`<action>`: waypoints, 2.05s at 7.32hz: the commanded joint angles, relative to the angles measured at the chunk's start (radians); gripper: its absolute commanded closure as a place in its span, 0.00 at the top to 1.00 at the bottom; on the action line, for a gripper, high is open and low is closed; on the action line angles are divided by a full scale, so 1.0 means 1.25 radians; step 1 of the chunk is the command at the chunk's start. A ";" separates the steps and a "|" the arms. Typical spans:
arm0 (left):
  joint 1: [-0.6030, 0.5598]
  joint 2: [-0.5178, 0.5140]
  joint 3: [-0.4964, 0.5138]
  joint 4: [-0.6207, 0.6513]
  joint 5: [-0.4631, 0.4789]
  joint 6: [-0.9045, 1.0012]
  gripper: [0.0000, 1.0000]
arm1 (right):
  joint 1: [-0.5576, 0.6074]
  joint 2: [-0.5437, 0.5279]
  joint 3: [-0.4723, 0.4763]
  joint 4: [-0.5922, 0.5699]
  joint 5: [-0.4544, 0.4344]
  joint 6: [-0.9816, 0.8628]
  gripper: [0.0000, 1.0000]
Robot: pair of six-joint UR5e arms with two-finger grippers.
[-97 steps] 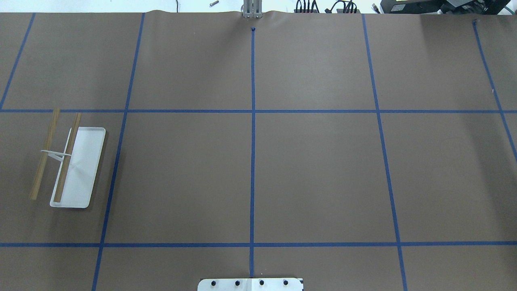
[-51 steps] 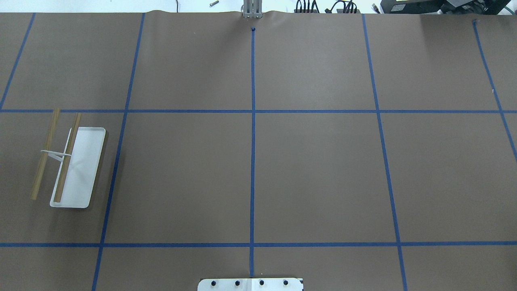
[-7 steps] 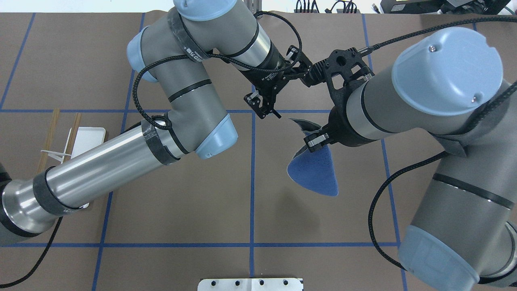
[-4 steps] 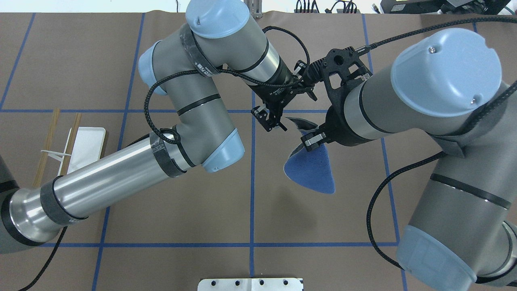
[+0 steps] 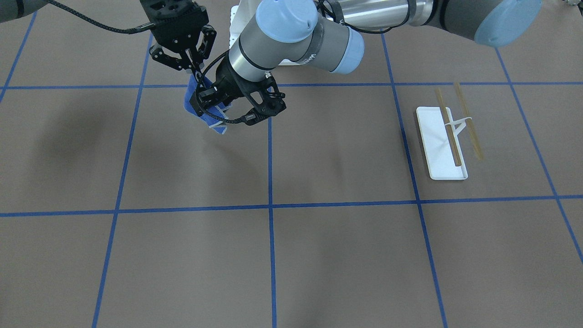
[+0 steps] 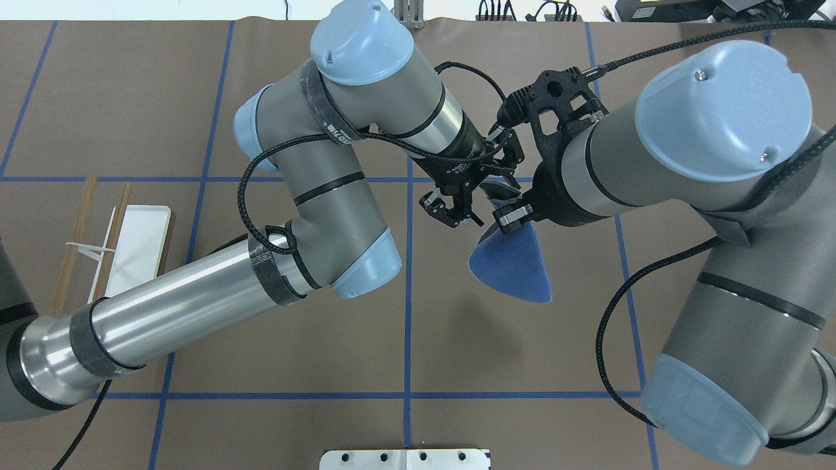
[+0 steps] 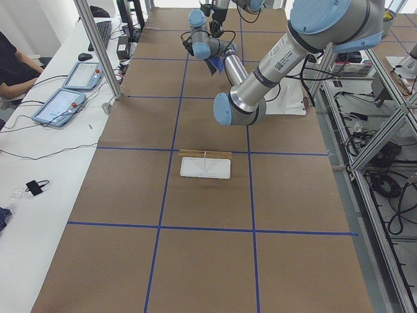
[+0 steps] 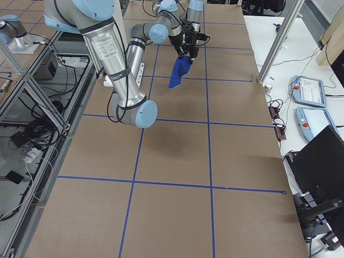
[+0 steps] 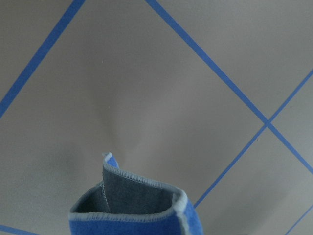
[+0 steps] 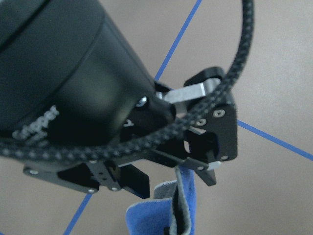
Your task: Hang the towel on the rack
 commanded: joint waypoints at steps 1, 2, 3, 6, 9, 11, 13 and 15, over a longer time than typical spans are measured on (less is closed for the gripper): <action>0.000 0.001 -0.002 -0.025 0.033 0.011 0.00 | 0.001 -0.002 -0.001 0.000 0.000 0.000 0.00; 0.000 0.002 -0.002 -0.023 0.040 0.005 0.00 | 0.001 0.001 0.001 0.003 0.002 0.002 0.00; -0.004 0.002 -0.015 -0.023 0.078 -0.001 0.00 | 0.001 0.004 0.001 0.005 0.003 0.075 0.11; -0.074 0.031 -0.020 -0.018 0.092 0.006 0.00 | 0.002 -0.041 0.038 0.076 0.038 0.194 1.00; -0.167 0.199 -0.150 -0.015 -0.038 0.051 0.00 | 0.146 -0.171 0.069 0.052 0.219 0.193 1.00; -0.289 0.313 -0.246 0.003 -0.149 0.067 0.00 | 0.232 -0.182 0.062 -0.150 0.232 0.044 1.00; -0.329 0.474 -0.345 0.007 -0.162 0.148 0.00 | 0.336 -0.182 -0.009 -0.233 0.300 -0.082 1.00; -0.383 0.655 -0.388 0.005 -0.163 0.307 0.00 | 0.423 -0.205 -0.087 -0.232 0.379 -0.189 1.00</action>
